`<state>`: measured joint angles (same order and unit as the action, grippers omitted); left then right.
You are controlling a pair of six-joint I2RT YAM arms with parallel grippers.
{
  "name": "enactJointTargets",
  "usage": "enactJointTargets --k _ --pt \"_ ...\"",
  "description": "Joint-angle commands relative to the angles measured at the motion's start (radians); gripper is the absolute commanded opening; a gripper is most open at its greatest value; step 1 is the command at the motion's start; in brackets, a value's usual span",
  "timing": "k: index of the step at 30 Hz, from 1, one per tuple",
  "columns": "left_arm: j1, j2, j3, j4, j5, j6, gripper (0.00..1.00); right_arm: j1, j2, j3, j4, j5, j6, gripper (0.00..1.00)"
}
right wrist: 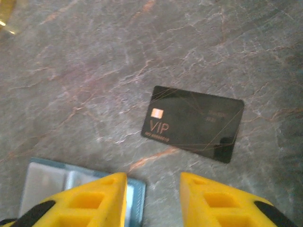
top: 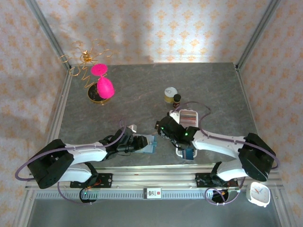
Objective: Put the credit cards into the card holder
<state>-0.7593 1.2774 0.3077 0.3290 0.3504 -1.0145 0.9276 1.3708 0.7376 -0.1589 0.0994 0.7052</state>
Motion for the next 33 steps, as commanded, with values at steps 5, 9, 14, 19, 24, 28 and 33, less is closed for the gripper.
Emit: enactJointTargets --k 5,9,14,19,24,28,33 --pt "0.01 -0.034 -0.039 -0.078 -0.182 0.021 0.4 -0.098 0.149 0.081 0.035 -0.054 -0.056 0.29" --pt "0.049 -0.051 -0.077 -0.084 -0.218 0.004 0.38 -0.135 0.235 0.134 0.019 -0.048 -0.092 0.28" --pt "0.099 -0.057 -0.102 -0.093 -0.25 -0.009 0.37 -0.15 0.331 0.217 -0.038 -0.006 -0.134 0.28" --pt "0.118 -0.105 -0.111 -0.122 -0.263 -0.023 0.36 -0.158 0.402 0.267 -0.102 0.036 -0.137 0.28" --pt "0.118 -0.211 -0.072 -0.193 -0.28 -0.001 0.38 -0.162 0.414 0.256 -0.128 0.052 -0.122 0.25" --pt "0.118 -0.253 -0.004 -0.247 -0.266 0.025 0.4 -0.168 0.4 0.247 -0.119 0.047 -0.122 0.2" --pt "0.118 -0.231 0.076 -0.248 -0.208 0.035 0.42 -0.172 0.383 0.247 -0.13 0.06 -0.122 0.07"
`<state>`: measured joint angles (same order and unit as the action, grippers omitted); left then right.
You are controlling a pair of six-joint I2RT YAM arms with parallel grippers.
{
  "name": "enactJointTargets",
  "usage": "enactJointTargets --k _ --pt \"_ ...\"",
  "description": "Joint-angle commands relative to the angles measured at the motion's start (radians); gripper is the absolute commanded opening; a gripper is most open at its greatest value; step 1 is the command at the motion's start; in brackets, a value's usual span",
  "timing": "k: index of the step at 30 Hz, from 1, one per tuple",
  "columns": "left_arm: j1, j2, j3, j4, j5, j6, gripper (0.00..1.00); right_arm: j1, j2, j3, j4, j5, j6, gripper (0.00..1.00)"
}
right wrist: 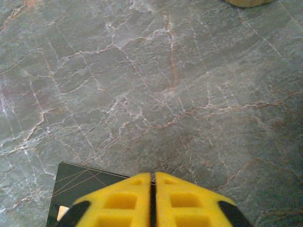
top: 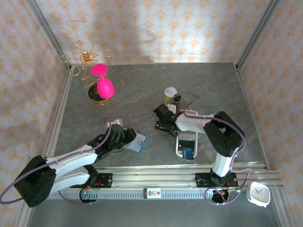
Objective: Put the credit cards into the card holder
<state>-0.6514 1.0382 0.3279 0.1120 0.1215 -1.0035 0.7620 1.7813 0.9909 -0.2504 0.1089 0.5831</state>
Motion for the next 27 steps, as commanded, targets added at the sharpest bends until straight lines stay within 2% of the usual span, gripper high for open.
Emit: enactJointTargets --k 1,3,9,27 --pt "0.01 0.021 0.071 -0.026 0.032 0.027 0.42 -0.011 -0.028 -0.006 -0.046 0.055 0.0 0.04" --pt "0.01 0.056 0.104 -0.016 0.06 0.033 0.43 -0.019 -0.026 -0.008 -0.057 0.059 0.0 0.0" --pt "0.003 0.187 0.183 0.023 0.139 0.047 0.43 -0.03 -0.034 -0.013 -0.084 0.082 -0.002 0.0" --pt "-0.013 0.394 0.306 0.084 0.151 0.048 0.43 -0.03 -0.061 -0.066 -0.082 0.031 0.007 0.0"
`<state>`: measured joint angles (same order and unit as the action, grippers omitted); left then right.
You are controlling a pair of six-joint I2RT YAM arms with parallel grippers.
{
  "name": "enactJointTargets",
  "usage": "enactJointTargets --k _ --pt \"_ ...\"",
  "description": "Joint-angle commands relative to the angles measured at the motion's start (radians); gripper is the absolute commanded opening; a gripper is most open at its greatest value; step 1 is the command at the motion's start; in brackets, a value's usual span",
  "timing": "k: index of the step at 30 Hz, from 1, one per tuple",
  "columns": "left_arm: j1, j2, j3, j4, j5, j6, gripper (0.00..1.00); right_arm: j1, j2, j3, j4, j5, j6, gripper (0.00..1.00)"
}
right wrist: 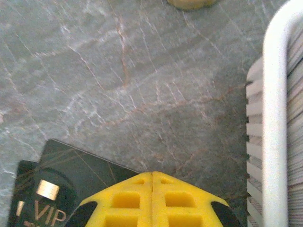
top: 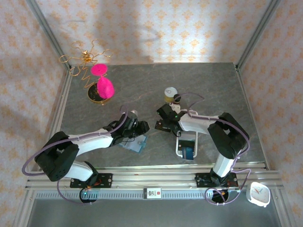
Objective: Put the credit cards into the card holder
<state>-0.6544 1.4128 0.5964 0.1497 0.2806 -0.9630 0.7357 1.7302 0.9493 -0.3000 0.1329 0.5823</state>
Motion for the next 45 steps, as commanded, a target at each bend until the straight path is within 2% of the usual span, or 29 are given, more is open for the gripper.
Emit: enactJointTargets --k 1,7,23,40,45 --pt "-0.011 0.031 0.046 0.054 -0.008 0.006 0.43 -0.004 -0.005 -0.024 -0.034 0.005 0.006 0.0" --pt "-0.011 0.113 0.094 0.079 0.008 -0.004 0.41 -0.004 0.034 -0.002 -0.078 0.003 -0.007 0.0" --pt "-0.011 0.365 0.221 0.216 0.082 -0.023 0.38 -0.004 0.022 -0.02 -0.054 -0.036 -0.002 0.0" --pt "-0.019 0.417 0.21 0.281 0.128 -0.05 0.33 -0.004 0.022 -0.024 -0.042 -0.046 0.003 0.0" --pt "-0.017 0.419 0.219 0.222 0.083 -0.031 0.33 -0.004 0.023 -0.027 -0.036 -0.05 0.004 0.0"
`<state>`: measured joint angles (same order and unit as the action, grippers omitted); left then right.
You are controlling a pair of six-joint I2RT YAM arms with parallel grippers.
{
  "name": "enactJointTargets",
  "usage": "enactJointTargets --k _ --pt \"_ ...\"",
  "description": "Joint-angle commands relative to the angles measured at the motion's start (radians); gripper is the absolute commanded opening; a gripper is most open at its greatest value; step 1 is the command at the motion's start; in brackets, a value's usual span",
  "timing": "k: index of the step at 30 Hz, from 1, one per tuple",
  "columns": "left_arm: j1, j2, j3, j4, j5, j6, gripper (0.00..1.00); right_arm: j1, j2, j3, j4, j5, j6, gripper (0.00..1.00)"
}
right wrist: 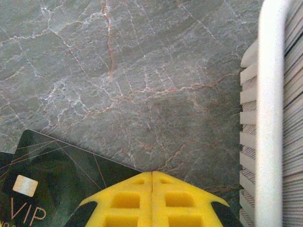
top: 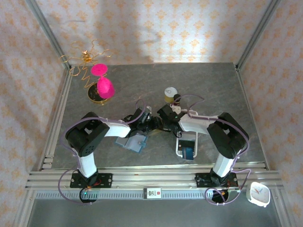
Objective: Put the credit cards into the card holder
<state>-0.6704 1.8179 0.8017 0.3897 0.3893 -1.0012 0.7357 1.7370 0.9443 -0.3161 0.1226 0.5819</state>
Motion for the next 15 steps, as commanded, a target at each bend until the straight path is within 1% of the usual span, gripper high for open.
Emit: enactJointTargets --k 1,15 --pt "0.0 0.011 0.009 -0.023 -0.034 0.01 0.34 -0.004 0.018 -0.024 -0.021 -0.039 0.004 0.0" --pt "0.008 -0.055 -0.033 -0.053 -0.104 0.027 0.35 -0.004 0.021 -0.025 -0.023 -0.037 0.003 0.0"
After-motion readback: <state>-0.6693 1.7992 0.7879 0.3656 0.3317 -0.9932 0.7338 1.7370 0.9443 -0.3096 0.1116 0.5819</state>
